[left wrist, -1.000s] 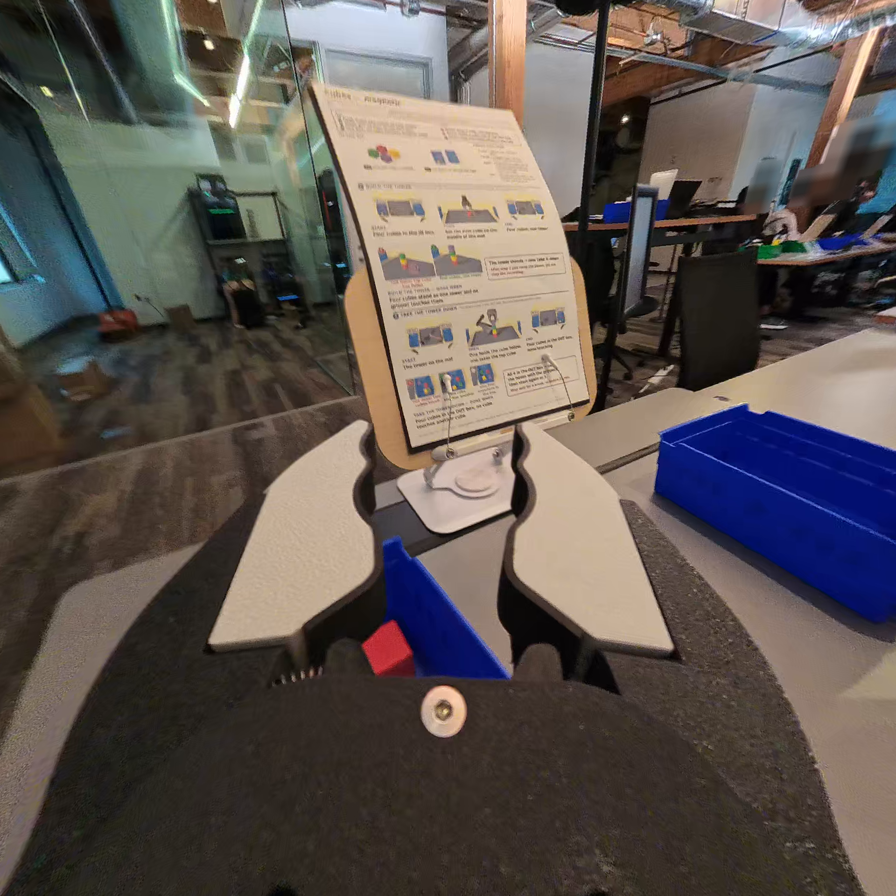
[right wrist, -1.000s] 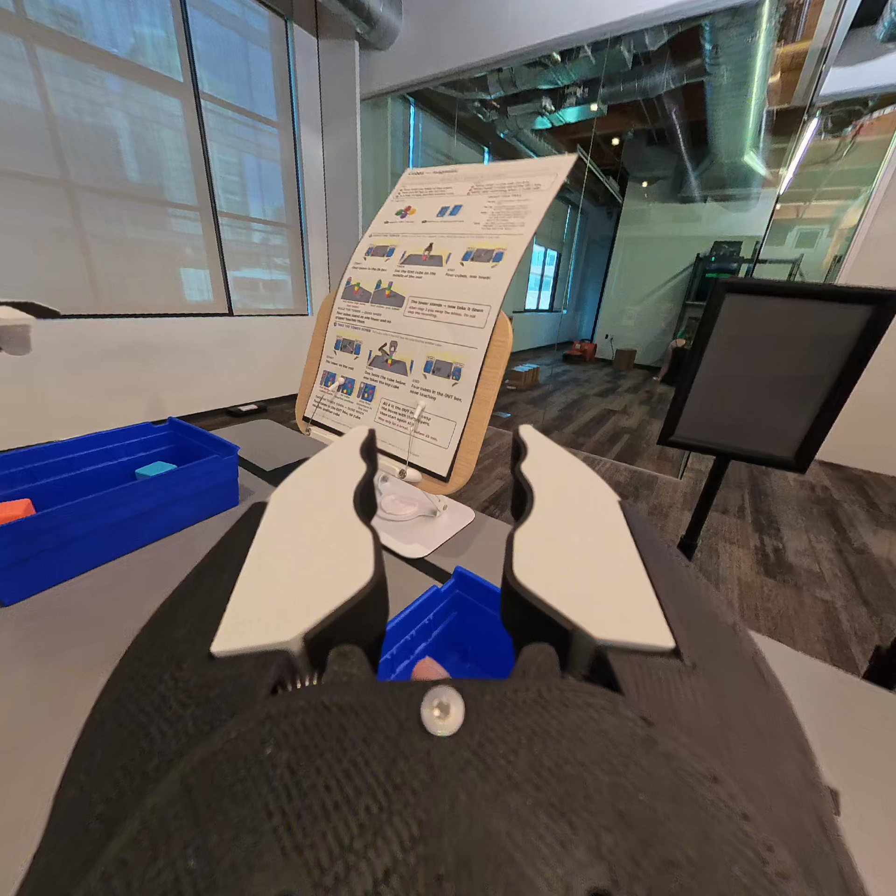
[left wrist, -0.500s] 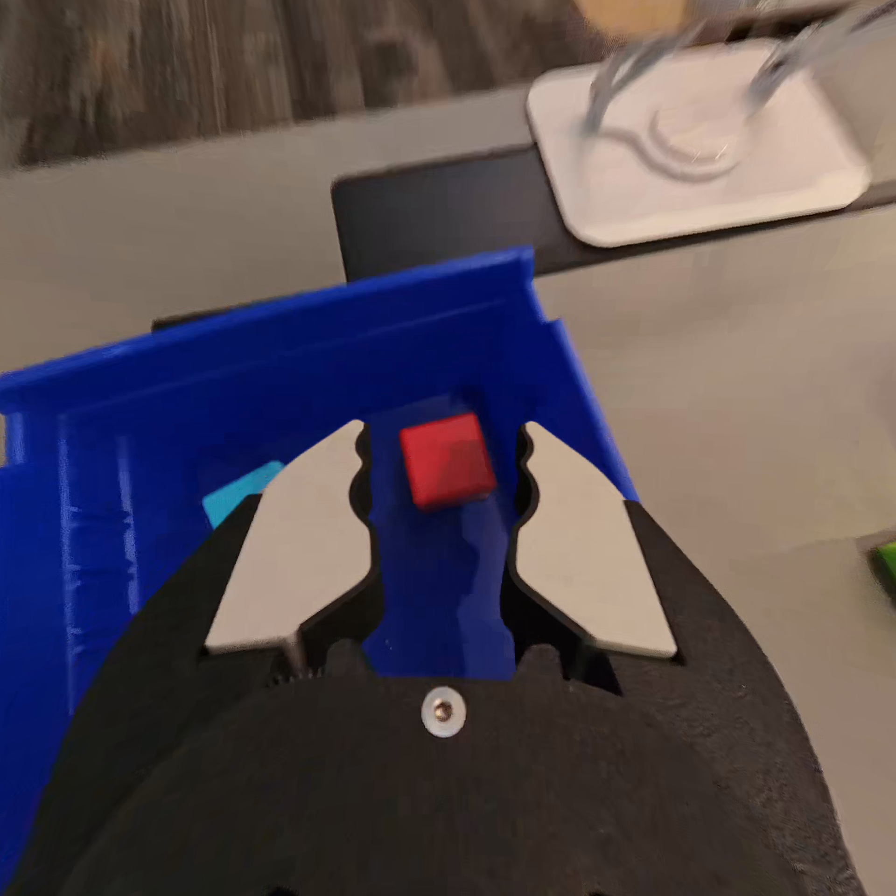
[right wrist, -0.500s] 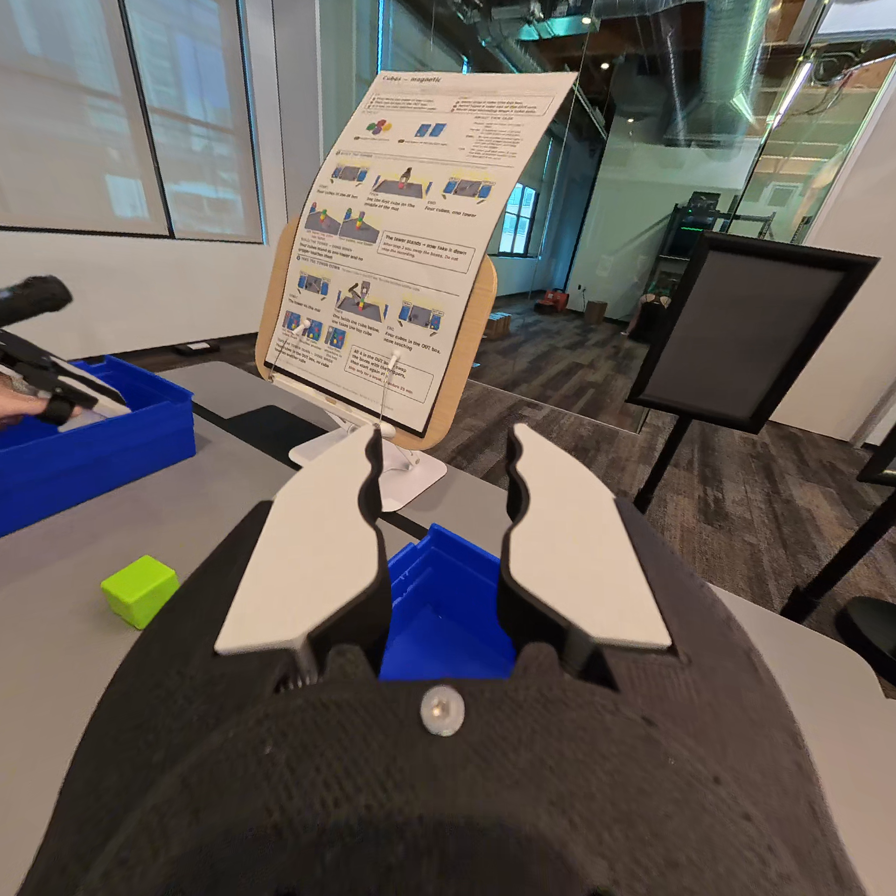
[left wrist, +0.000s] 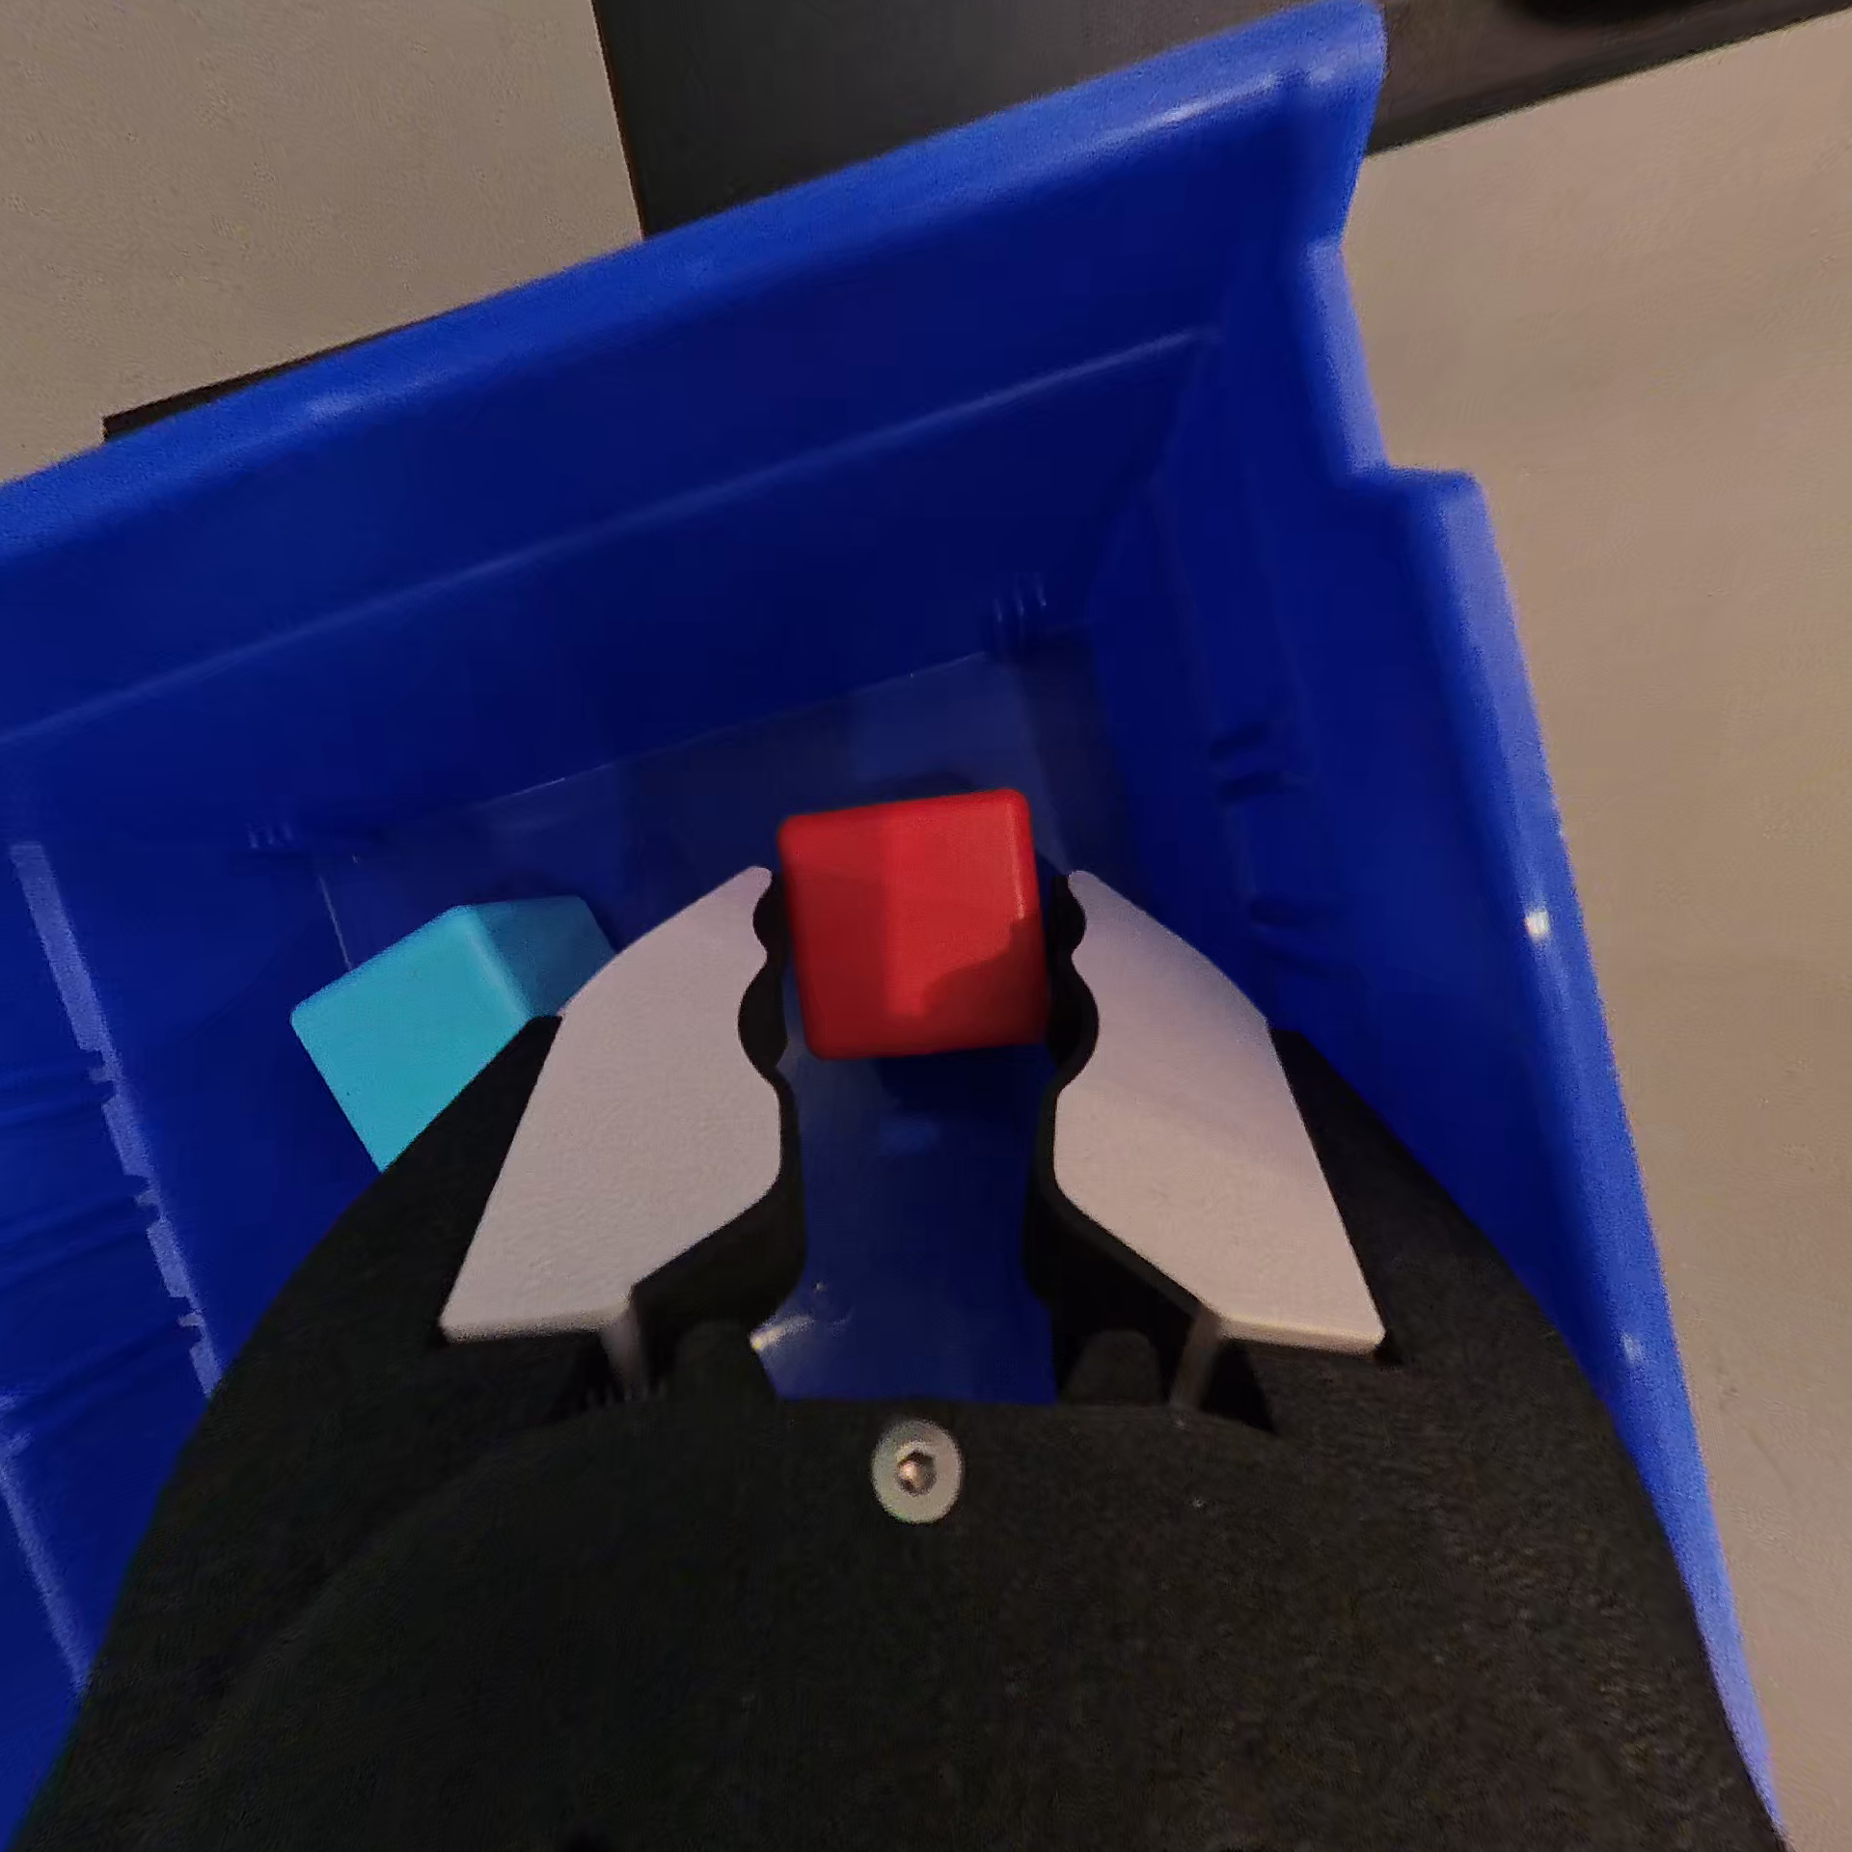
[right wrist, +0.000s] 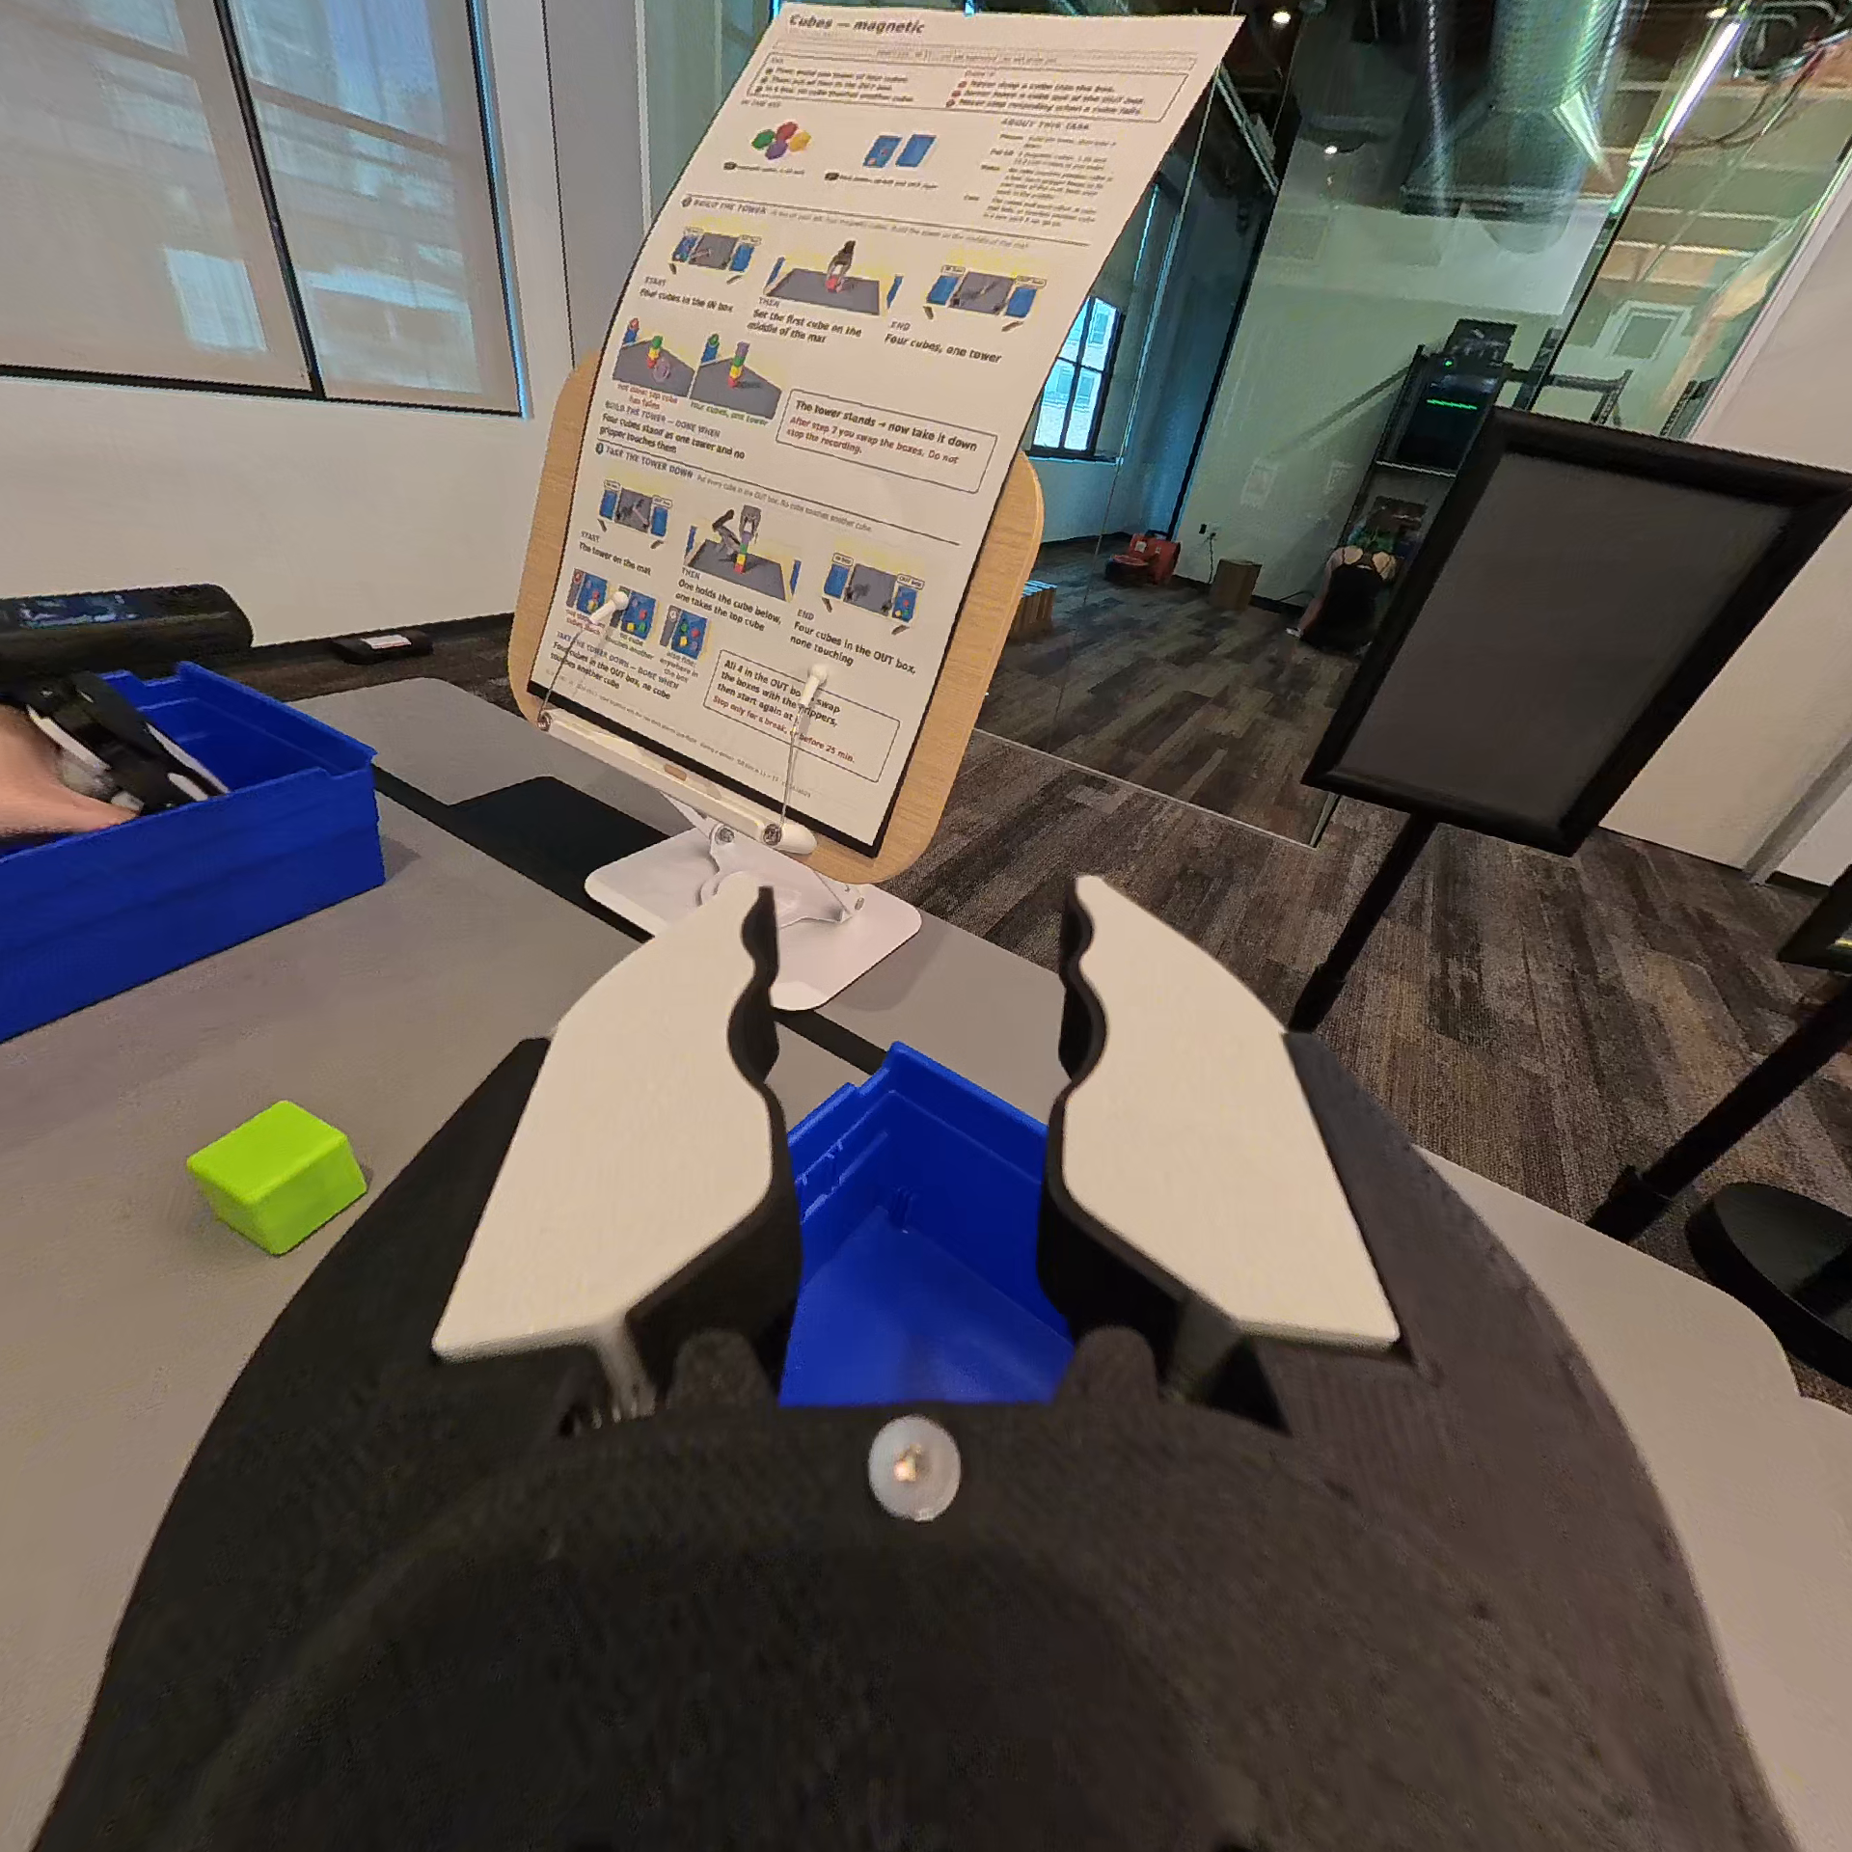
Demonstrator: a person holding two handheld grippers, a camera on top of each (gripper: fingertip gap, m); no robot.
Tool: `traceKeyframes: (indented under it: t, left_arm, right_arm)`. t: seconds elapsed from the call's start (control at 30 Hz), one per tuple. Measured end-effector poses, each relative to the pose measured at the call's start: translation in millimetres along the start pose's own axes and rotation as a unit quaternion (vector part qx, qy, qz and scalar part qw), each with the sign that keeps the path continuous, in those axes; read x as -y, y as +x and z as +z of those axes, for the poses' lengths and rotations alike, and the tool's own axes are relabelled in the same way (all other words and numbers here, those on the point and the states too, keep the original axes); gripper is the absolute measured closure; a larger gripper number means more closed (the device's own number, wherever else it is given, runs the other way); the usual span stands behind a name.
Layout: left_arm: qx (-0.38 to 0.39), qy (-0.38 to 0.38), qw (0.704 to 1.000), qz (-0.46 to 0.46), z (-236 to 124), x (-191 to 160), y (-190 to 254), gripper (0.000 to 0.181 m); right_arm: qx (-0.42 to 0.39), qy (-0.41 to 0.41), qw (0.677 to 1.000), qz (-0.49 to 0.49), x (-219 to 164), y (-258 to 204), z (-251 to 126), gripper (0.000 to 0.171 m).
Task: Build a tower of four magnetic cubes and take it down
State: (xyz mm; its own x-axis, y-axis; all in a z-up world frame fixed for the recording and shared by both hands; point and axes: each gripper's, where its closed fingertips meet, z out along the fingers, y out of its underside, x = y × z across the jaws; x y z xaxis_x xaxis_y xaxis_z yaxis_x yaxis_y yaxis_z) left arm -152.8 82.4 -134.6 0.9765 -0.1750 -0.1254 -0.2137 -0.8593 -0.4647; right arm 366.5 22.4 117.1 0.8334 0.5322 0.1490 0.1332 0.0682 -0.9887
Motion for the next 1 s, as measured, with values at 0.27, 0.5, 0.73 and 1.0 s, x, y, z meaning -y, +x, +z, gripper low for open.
traceKeyframes:
  t: [0.27,0.5,0.73,1.0]
  left_arm:
    - [-0.042,0.023,0.999,-0.009,-39,1,-9,0.132]
    - [-0.141,0.267,0.953,0.009,-190,47,26,0.133]
    - [-0.329,0.279,0.865,0.255,-224,27,214,0.133]
    - [-0.299,0.150,0.872,0.357,-139,-4,267,0.133]
  right_arm:
    - [-0.001,-0.012,1.000,-0.003,-6,-1,3,0.116]
    - [-0.003,-0.012,1.000,-0.006,-5,0,3,0.115]
    - [0.003,-0.018,1.000,-0.012,-7,-5,5,0.114]
    - [0.013,-0.020,1.000,-0.007,-9,-5,5,0.113]
